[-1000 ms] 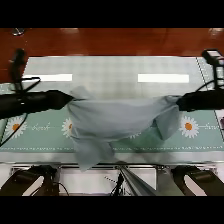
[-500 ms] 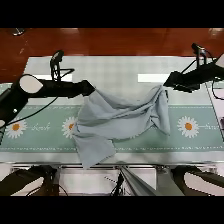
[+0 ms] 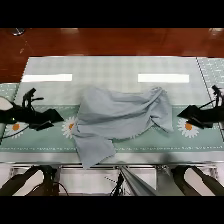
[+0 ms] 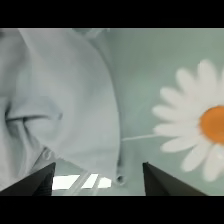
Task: Fold the shirts.
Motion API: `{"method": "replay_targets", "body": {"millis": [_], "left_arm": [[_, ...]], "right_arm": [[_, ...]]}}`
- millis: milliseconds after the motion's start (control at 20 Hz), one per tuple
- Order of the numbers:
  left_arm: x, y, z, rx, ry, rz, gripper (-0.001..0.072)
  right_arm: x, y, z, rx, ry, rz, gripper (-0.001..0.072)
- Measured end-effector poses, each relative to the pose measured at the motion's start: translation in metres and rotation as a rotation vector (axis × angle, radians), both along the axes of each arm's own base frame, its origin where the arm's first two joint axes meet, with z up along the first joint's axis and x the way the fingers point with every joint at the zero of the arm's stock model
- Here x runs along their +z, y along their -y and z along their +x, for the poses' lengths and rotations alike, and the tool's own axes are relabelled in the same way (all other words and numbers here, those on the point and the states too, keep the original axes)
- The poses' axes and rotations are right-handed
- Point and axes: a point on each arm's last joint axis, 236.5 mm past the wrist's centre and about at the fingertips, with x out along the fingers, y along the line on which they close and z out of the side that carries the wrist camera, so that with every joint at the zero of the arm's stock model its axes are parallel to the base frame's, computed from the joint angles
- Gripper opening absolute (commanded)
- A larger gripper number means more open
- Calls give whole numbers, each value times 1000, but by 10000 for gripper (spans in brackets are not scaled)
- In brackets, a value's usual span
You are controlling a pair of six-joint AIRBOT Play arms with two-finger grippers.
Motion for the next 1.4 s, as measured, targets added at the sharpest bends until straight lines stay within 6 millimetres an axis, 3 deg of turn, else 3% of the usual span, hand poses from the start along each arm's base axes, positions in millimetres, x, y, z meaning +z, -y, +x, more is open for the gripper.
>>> {"method": "replay_targets", "body": {"millis": [200, 450, 500, 550, 600, 750, 950, 1100, 1300, 1350, 1400], "left_arm": [[-16, 25, -24, 36, 2, -144, 701], [-24, 61, -21, 12, 89, -246, 698], [-25, 69, -22, -8, 92, -256, 609], [-27, 77, -24, -34, 97, -264, 179], [-31, 81, -27, -73, 101, -254, 19], [-32, 91, -31, -134, 119, -258, 20], [-29, 94, -26, -155, 146, -258, 20], [-27, 95, -23, -154, 155, -264, 20], [-24, 98, -19, -136, 164, -282, 20], [-23, 98, -19, -135, 164, -284, 20], [-23, 99, -18, -131, 166, -287, 20]], "right_arm": [[-17, -28, -18, -33, 31, 102, 625], [-22, -38, -23, -48, 43, 140, 625], [-22, -38, -23, -49, 45, 141, 625], [-22, -36, -22, -57, 48, 134, 625], [-22, -32, -20, -73, 49, 124, 625], [-26, -11, -22, -129, 29, 72, 625], [-39, 3, -42, -146, -63, 29, 625], [-49, -3, -45, -137, -96, 67, 625], [-60, -26, -27, -107, -83, 144, 625], [-61, -33, -20, -101, -78, 168, 602], [-63, -40, -14, -86, -75, 183, 483]]}}
